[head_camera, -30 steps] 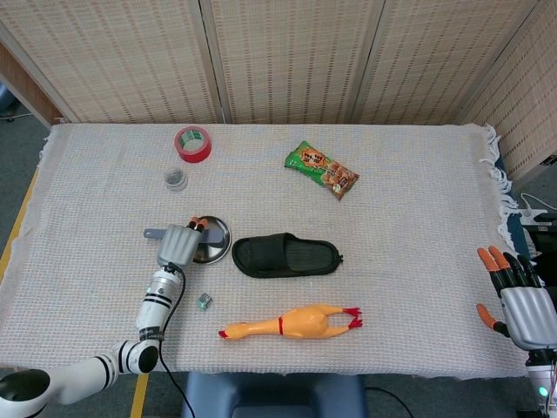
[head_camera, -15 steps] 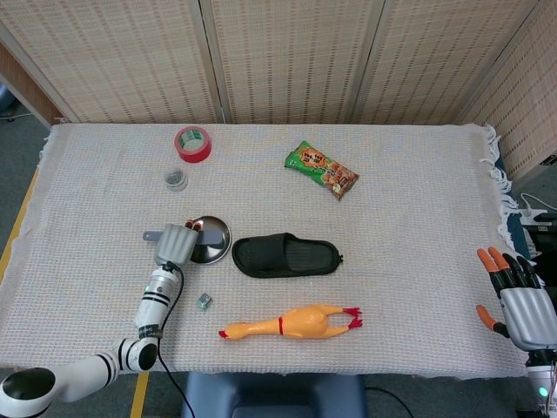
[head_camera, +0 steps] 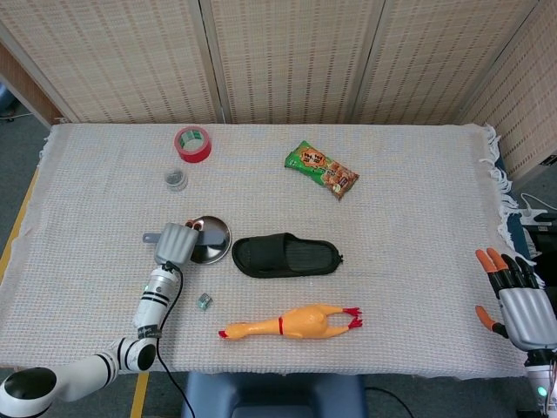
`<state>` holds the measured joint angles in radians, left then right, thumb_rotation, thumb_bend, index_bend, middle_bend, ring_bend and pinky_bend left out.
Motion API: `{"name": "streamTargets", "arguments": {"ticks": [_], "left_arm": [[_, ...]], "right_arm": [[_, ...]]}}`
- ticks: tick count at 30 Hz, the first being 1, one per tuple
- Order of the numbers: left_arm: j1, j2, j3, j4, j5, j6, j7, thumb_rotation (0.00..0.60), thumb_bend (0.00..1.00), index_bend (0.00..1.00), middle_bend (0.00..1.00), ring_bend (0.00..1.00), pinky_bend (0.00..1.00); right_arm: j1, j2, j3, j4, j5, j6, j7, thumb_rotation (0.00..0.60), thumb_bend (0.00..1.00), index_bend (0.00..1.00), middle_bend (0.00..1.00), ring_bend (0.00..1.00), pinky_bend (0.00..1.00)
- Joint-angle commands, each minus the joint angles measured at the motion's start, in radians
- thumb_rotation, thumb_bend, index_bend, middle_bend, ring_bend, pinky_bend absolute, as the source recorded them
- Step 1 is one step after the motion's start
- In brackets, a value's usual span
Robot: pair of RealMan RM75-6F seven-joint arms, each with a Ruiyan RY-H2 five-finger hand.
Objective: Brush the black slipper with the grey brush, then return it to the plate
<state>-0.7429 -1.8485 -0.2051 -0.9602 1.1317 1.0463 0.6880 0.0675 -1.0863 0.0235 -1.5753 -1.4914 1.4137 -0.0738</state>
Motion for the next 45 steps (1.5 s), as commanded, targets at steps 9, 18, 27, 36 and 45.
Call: {"name": "streamTargets", "arguments": {"ticks": [9, 18, 27, 36, 45], "left_arm": [[0.011, 0.017, 0.001, -0.026, 0.025, 0.037, -0.03, 0.6, 0.53, 0.59, 0.67, 0.84, 1.0], [0.041, 0.05, 0.024, -0.077, 0.083, 0.107, -0.06, 0.6, 0.68, 0.73, 0.84, 0.87, 1.0], [0.087, 0.139, 0.04, -0.301, 0.099, 0.185, 0.036, 0.6, 0.74, 0.76, 0.87, 0.87, 1.0], [0.085, 0.163, 0.029, -0.486, 0.067, 0.217, 0.207, 0.6, 0.74, 0.77, 0.88, 0.87, 1.0], [0.041, 0.121, -0.02, -0.516, -0.023, 0.193, 0.297, 0.6, 0.73, 0.77, 0.88, 0.87, 1.0]], "right_arm": [[0.001, 0.002, -0.003, -0.001, -0.002, -0.002, 0.002, 0.6, 0.21, 0.0, 0.0, 0.0, 0.0], [0.016, -0.009, -0.004, 0.014, -0.013, -0.02, -0.002, 0.6, 0.21, 0.0, 0.0, 0.0, 0.0], [0.174, -0.038, 0.016, 0.086, -0.073, -0.198, -0.008, 0.6, 0.21, 0.0, 0.0, 0.0, 0.0], [0.373, -0.13, 0.019, 0.222, -0.125, -0.432, -0.02, 0.6, 0.32, 0.0, 0.0, 0.0, 0.0], [0.48, -0.219, 0.014, 0.266, -0.125, -0.547, -0.125, 0.6, 0.46, 0.0, 0.0, 0.0, 0.0]]}}
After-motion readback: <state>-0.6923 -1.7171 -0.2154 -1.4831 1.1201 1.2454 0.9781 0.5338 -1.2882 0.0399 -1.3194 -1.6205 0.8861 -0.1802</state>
